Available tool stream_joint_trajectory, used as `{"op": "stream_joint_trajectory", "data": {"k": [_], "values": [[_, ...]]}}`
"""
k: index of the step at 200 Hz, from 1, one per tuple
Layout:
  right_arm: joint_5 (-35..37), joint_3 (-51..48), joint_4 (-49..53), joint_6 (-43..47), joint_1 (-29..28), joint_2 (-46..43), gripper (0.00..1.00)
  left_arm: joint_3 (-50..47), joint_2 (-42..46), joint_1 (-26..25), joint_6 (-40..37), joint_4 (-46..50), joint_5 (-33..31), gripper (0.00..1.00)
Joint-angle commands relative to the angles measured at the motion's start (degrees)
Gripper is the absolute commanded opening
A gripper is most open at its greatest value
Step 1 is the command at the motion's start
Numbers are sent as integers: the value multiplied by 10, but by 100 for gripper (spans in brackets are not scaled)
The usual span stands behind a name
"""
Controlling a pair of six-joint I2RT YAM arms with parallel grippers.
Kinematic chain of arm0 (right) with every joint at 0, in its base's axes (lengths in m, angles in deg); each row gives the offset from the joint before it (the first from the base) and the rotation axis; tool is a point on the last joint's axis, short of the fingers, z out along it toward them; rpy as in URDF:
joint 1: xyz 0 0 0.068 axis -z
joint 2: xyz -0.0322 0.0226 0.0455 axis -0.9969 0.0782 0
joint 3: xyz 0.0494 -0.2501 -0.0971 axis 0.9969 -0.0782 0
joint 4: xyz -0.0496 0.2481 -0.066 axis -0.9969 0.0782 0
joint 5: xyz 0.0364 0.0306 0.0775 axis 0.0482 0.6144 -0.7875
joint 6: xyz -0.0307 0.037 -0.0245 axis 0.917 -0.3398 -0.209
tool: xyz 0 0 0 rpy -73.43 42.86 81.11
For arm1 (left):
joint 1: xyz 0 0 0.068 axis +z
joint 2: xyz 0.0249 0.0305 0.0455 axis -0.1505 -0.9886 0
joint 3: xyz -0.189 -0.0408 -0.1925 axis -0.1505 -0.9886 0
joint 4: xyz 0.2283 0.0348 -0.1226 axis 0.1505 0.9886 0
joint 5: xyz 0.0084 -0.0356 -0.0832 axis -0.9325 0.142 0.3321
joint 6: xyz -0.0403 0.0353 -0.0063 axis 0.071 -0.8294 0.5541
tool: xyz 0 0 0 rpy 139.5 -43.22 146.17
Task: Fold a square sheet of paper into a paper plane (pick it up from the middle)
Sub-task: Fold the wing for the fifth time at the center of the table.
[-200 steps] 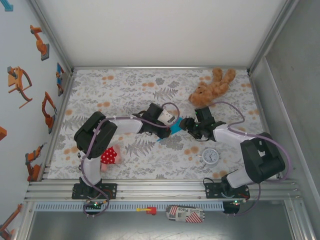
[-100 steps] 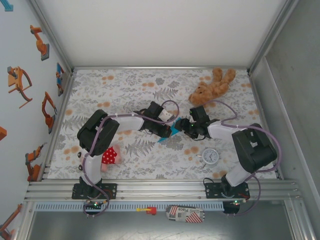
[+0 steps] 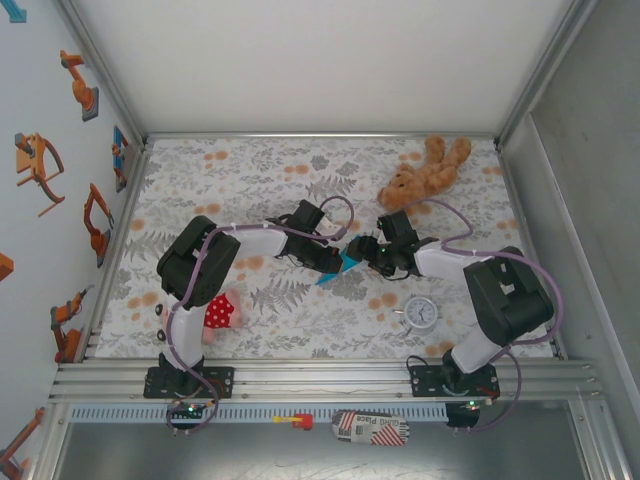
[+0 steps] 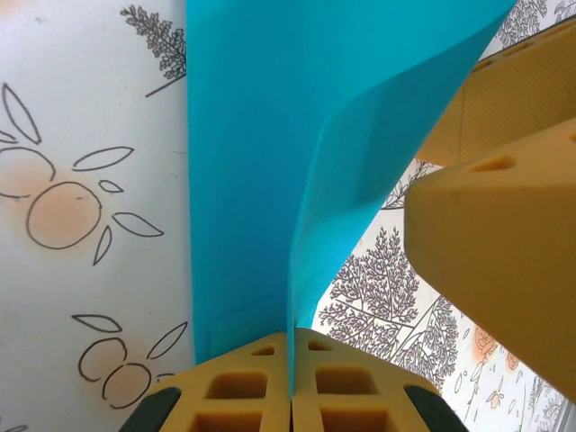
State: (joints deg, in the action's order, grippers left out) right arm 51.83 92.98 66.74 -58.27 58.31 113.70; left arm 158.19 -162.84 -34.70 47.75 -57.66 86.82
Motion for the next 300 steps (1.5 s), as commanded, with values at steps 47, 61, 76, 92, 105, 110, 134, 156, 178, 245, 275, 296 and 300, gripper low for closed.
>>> {"op": "stream_joint_trajectory", "data": {"k": [47,61,76,92,105,110,134,156,178,245,275,296,300], "values": [[61,42,67,20,-15,28,66,4,-7,3,9,23,10,11],[75,43,81,11,-15,34,63,3,-4,2,9,23,11,13],[88,49,100,6,-15,41,60,1,2,3,10,23,11,14],[96,56,118,3,-15,51,56,-1,9,3,13,22,11,16],[99,60,126,3,-15,57,54,-3,15,3,17,20,10,19],[99,62,128,3,-15,60,54,-4,18,3,17,21,10,20],[100,66,134,4,-15,68,53,-8,29,3,18,20,9,23],[96,72,138,7,-14,75,53,-9,37,4,14,28,3,24],[90,74,136,10,-14,76,53,-9,43,5,12,36,-8,26],[72,75,131,28,-18,72,53,-12,57,9,19,42,-15,27],[69,74,126,27,-19,72,53,-19,56,11,16,43,-15,18],[64,68,114,28,-20,65,55,-26,54,11,15,38,-15,11],[63,66,110,27,-20,63,55,-28,54,10,15,36,-15,10]]}}
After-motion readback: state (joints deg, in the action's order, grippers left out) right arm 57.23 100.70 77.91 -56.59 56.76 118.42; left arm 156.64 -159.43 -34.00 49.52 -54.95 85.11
